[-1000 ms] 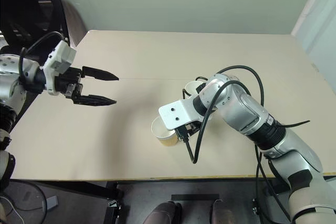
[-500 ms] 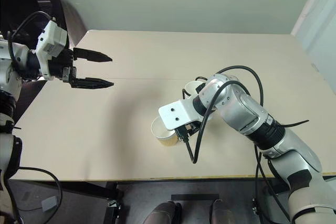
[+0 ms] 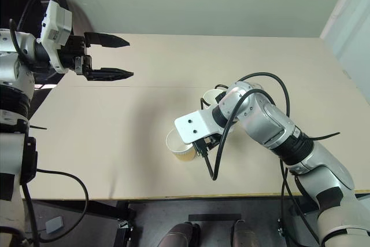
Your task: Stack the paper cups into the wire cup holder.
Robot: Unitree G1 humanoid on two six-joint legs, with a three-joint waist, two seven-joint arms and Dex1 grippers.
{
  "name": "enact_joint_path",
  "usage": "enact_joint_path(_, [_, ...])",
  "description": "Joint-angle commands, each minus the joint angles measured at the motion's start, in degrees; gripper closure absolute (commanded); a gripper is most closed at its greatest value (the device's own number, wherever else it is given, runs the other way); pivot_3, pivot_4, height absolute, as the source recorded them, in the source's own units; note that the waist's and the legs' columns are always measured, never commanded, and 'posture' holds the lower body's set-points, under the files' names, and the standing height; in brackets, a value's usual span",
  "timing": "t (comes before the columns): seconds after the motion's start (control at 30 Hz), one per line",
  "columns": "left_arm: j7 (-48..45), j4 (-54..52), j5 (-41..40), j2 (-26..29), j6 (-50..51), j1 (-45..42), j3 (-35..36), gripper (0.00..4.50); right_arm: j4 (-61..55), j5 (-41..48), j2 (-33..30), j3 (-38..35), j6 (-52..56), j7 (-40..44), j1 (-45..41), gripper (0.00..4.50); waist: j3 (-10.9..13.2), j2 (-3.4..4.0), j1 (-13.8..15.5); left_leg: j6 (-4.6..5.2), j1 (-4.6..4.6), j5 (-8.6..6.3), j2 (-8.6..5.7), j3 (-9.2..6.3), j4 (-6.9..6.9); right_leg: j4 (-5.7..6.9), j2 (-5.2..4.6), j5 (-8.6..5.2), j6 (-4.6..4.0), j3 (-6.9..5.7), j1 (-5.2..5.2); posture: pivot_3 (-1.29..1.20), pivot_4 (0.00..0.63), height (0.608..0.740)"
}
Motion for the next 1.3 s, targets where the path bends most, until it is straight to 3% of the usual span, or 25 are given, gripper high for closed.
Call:
enact_joint_path(0.03, [-1.62,0.42,0.09,-0.48,-0.55,-2.37,3.6,0.0,-1.49,0.09,-0.07,-2.0,-0.41,0.11,-1.26,1.64,0.0,0.0,0.0,0.0,0.0,0.0,0.0,0.0,0.0,0.0,0.0,0.0,0.0,0.0,0.0,0.0,0.15,0.74])
enact_joint_path(0.6, [-1.62,0.51,-1.1,-6.33,2.13,-3.83,8.08,0.0,-2.23,-0.13,-0.13,-1.87,0.36,0.09,-0.93,1.64,-0.02,-0.03,-0.04,0.05,-0.02,0.02,0.0,0.05,0.02,0.0,0.0,0.02,0.04,-0.06,0.0,0.0,0.15,0.74])
enact_joint_path(1.3, [-1.62,-2.58,-3.98,-9.15,4.96,-2.99,6.86,0.0,-3.74,0.19,-0.48,-1.6,1.21,0.53,-0.12,1.64,-0.02,-0.05,-0.13,0.04,-0.15,0.12,0.27,-0.06,0.12,0.0,-0.04,0.09,0.13,-0.43,0.05,0.0,0.15,0.74])
